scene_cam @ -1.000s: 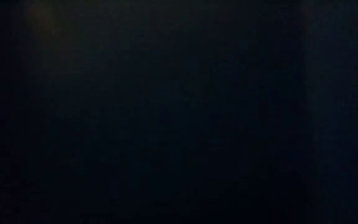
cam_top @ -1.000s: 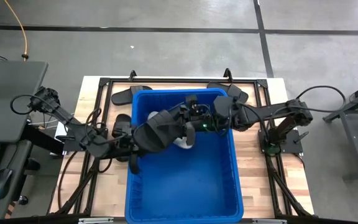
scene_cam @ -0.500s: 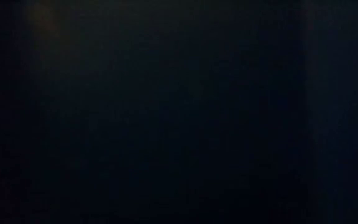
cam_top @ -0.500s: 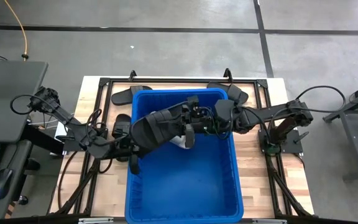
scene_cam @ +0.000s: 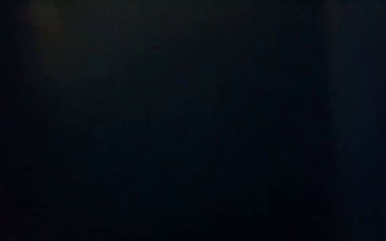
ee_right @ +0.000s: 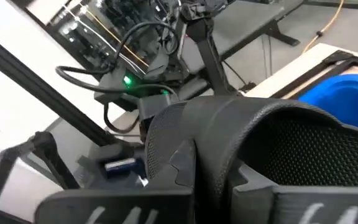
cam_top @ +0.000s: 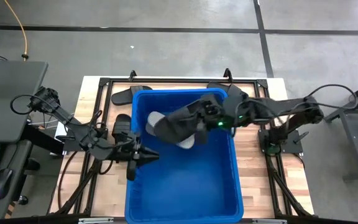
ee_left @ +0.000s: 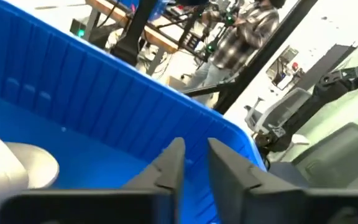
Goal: Pick and place slides into bin
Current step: Put the bottom right black slipper into the blue bin
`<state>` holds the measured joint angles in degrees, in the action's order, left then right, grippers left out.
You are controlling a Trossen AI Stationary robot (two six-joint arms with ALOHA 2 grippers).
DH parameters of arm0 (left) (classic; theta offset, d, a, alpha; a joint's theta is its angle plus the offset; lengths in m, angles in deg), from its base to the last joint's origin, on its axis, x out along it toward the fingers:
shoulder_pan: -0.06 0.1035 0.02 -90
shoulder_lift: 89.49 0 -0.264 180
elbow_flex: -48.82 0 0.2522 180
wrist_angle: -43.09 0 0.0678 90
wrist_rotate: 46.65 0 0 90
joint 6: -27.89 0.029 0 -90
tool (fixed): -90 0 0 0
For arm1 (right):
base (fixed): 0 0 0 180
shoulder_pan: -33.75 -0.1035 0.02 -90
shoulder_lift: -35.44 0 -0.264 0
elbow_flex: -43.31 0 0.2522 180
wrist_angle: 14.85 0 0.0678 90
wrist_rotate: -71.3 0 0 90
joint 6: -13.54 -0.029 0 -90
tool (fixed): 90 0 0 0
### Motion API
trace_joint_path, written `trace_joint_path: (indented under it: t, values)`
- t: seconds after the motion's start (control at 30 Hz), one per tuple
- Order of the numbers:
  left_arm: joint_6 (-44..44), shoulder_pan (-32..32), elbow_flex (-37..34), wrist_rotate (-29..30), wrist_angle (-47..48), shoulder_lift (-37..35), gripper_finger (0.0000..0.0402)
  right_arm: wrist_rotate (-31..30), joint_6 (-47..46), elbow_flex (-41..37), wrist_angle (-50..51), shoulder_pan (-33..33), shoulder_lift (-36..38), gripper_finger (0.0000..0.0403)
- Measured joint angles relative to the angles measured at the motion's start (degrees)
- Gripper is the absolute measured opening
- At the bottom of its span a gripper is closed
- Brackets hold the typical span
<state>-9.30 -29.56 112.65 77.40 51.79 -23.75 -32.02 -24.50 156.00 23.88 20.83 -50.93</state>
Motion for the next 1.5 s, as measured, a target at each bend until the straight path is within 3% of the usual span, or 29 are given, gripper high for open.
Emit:
trace_joint_path:
  t: [0.33, 0.53, 0.73, 0.97, 1.2, 1.5]
  values:
    - [-14.0, 0.0, 0.0, 0.1, 0.0, 0.0, 0.0292, 3.4, -2.1, 0.0, 19.4, -3.6, 3.9, 0.0]
    - [-16.4, 2.3, 0.0, -2.3, -0.8, 0.6, 0.0361, 3.5, -2.7, 0.0, 16.3, -4.5, 0.9, 0.0]
    - [-17.3, 3.5, 0.0, -8.1, -3.5, 0.5, 0.0356, 8.1, -1.3, 0.0, 16.3, -6.2, -3.4, 0.0]
    - [-17.3, 3.6, 0.0, -8.6, -3.3, 0.5, 0.0317, 8.1, -0.5, 0.0, 9.5, -6.9, -5.8, 0.0]
    - [-18.6, 6.0, 0.0, -15.0, -4.1, 0.5, 0.0285, 8.4, -0.5, 0.0, 6.3, -6.3, -6.9, 0.0]
    - [-18.3, 7.1, 0.0, -19.1, -4.0, 0.6, 0.0205, 9.0, -0.2, 0.0, 2.5, -6.3, -7.7, 0.0]
